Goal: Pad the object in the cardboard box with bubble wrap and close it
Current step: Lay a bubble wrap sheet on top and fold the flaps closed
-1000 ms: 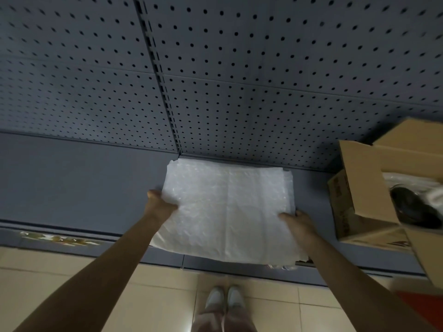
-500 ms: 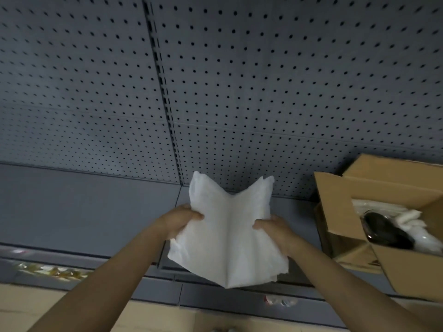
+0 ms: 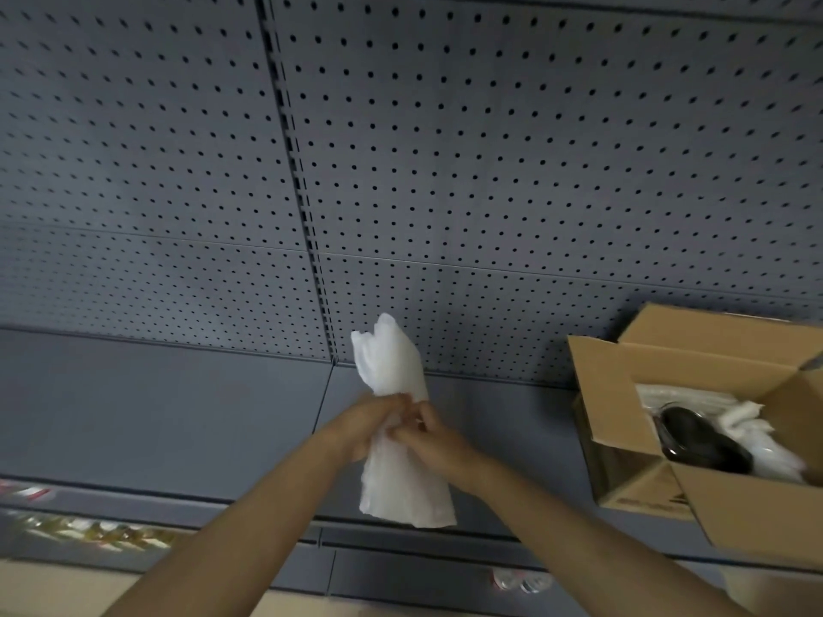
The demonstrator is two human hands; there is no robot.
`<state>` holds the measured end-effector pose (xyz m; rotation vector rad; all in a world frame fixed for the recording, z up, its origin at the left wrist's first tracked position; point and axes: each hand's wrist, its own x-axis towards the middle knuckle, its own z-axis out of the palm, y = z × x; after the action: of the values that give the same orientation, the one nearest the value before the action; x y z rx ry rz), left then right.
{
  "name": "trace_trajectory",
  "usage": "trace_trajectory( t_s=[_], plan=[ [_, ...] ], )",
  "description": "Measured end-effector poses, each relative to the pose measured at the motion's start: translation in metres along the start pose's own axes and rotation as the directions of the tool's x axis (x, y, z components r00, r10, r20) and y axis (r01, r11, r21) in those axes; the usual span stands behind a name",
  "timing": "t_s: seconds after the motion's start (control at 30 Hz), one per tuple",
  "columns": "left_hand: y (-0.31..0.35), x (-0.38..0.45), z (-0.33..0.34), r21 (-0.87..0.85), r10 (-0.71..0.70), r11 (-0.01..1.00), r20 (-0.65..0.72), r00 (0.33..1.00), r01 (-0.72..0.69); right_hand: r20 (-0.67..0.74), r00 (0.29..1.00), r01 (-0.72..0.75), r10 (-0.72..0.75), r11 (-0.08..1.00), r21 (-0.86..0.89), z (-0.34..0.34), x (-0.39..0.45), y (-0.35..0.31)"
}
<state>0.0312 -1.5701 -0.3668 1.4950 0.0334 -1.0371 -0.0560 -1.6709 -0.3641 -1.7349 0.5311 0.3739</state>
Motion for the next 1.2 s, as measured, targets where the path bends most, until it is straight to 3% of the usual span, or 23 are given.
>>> trace_trajectory(
  t_s=[0.13, 0.23, 0.3, 0.33, 0.4, 0.47, 0.5, 0.57, 0.83, 0.93, 1.0, 1.07, 1.2],
  plan=[
    [-0.006, -0.006, -0.006, -0.236, -0.004, 0.972, -0.117, 0.993, -0.024, -0.099, 0.995, 0.022, -0.019, 0.999, 0.024, -0.005, 0.005, 0.007],
    [-0.015, -0.014, -0.007, -0.418, 0.019, 0.904, -0.172, 0.985, -0.090, -0.385, 0.920, -0.096, 0.079, 0.995, -0.026, -0.007, 0.011, 0.025],
    [-0.021, -0.022, -0.006, -0.479, 0.039, 0.868, -0.203, 0.978, -0.134, -0.465, 0.846, -0.168, 0.260, 0.959, 0.229, -0.007, 0.011, 0.033],
    [-0.023, -0.025, -0.006, -0.500, 0.050, 0.852, -0.222, 0.974, -0.157, -0.449, 0.813, -0.205, 0.371, 0.904, 0.375, -0.009, 0.010, 0.035],
    [-0.026, -0.031, -0.003, -0.549, 0.068, 0.811, -0.255, 0.965, -0.202, -0.277, 0.791, -0.299, 0.545, 0.741, 0.602, -0.013, 0.006, 0.036],
    [-0.027, -0.034, 0.000, -0.588, 0.069, 0.778, -0.271, 0.960, -0.222, 0.003, 0.858, -0.330, 0.514, 0.547, 0.770, -0.012, 0.001, 0.035],
    [-0.027, -0.035, 0.001, -0.597, 0.070, 0.771, -0.265, 0.962, -0.221, 0.058, 0.898, -0.293, 0.436, 0.493, 0.819, -0.008, 0.000, 0.033],
    [-0.028, -0.038, 0.002, -0.604, 0.076, 0.769, -0.240, 0.968, -0.210, -0.010, 0.936, -0.197, 0.351, 0.548, 0.813, -0.002, 0.000, 0.031],
    [-0.042, -0.043, -0.053, -0.580, 0.148, 0.765, -0.264, 0.953, -0.279, -0.286, 0.929, -0.039, 0.235, 0.831, 0.555, -0.046, 0.001, 0.027],
    [-0.050, -0.051, -0.077, -0.517, 0.179, 0.823, -0.160, 0.971, -0.237, -0.290, 0.945, 0.006, 0.150, 0.880, 0.475, -0.067, -0.008, 0.022],
    [-0.050, -0.058, -0.088, -0.395, 0.221, 0.891, -0.056, 0.974, -0.225, -0.264, 0.959, 0.021, 0.102, 0.904, 0.427, -0.077, -0.014, 0.020],
    [-0.046, -0.061, -0.097, -0.263, 0.208, 0.942, -0.036, 0.978, -0.210, -0.254, 0.966, 0.052, 0.039, 0.938, 0.343, -0.084, -0.020, 0.020],
    [-0.022, -0.067, -0.101, -0.128, 0.293, 0.950, 0.067, 0.954, -0.283, -0.283, 0.951, 0.193, -0.121, 0.951, 0.241, -0.099, -0.034, 0.009]
  ],
)
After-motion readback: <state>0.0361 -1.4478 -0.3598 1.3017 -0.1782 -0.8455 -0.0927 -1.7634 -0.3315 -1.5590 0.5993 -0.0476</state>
